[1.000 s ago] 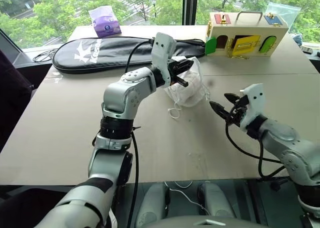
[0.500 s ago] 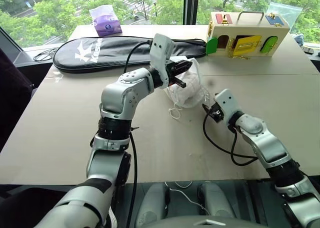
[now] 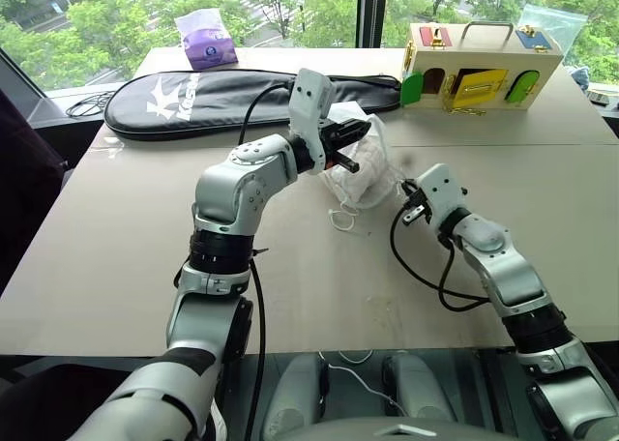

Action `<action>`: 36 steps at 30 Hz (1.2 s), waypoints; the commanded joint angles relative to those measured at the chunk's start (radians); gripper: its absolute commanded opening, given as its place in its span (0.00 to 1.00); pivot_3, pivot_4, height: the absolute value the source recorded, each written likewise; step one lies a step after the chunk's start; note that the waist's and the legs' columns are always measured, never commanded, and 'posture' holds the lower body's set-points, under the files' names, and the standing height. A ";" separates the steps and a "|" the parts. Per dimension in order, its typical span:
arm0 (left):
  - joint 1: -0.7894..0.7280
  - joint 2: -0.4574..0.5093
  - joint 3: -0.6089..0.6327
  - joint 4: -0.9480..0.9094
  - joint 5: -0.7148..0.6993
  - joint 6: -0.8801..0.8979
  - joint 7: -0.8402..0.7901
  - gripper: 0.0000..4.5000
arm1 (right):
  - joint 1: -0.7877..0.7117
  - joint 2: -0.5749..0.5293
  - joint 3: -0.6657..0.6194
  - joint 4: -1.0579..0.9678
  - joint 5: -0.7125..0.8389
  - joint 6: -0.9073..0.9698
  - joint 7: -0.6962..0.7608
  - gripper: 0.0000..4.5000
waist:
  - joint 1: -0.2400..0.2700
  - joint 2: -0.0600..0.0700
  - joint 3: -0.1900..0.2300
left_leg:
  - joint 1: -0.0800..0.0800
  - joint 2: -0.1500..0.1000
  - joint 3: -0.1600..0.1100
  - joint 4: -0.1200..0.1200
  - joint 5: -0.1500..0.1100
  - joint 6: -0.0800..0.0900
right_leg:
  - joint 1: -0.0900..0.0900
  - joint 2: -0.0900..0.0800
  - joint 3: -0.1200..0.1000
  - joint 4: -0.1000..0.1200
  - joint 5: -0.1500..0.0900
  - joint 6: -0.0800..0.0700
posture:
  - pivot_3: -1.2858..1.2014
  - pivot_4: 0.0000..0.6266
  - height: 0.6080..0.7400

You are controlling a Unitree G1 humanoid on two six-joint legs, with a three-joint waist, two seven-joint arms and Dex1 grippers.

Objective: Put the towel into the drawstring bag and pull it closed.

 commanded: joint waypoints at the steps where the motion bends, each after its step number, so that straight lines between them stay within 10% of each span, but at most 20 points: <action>1: 0.003 -0.001 0.007 -0.044 -0.012 -0.023 -0.019 0.00 | 0.004 0.003 -0.091 -0.038 -0.018 -0.008 -0.054 0.01 | 0.000 0.000 0.000 | 0.000 0.000 0.000 0.000 0.000 0.000 | 0.000 0.000 0.000 0.000 0.000 0.000 | 0.52 0.24 1.00; 9: 0.029 0.003 -0.012 -0.052 -0.026 -0.046 -0.105 0.00 | 0.005 0.081 -0.240 -0.053 0.005 0.045 -0.174 0.01 | -0.001 0.000 0.000 | 0.000 0.000 0.000 0.000 0.000 0.000 | 0.000 0.000 0.000 0.000 0.000 0.000 | 0.52 0.24 1.00; 19: 0.069 0.096 0.116 -0.148 -0.199 -0.055 -0.273 0.93 | 0.019 0.113 -0.255 -0.094 0.006 0.083 -0.180 0.00 | -0.004 0.000 0.000 | 0.001 0.000 0.001 0.000 0.000 0.000 | 0.000 0.000 0.001 0.001 0.000 0.000 | 0.52 0.24 1.00; 27: 0.373 0.342 0.052 -0.273 -0.151 -0.060 -0.372 0.93 | 0.015 0.134 -0.256 -0.099 0.012 0.093 -0.184 0.00 | -0.016 0.002 -0.001 | 0.002 0.002 0.002 -0.001 -0.001 0.002 | 0.000 0.000 0.002 0.001 0.000 0.000 | 0.52 0.24 1.00; 36: 0.477 0.160 -0.093 -0.002 0.145 -0.551 -0.275 0.93 | 0.002 0.161 -0.240 -0.097 0.009 0.103 -0.180 0.00 | 0.004 0.001 0.000 | 0.002 0.001 0.001 0.000 -0.002 0.003 | 0.000 0.000 0.002 0.002 0.000 -0.001 | 0.52 0.24 1.00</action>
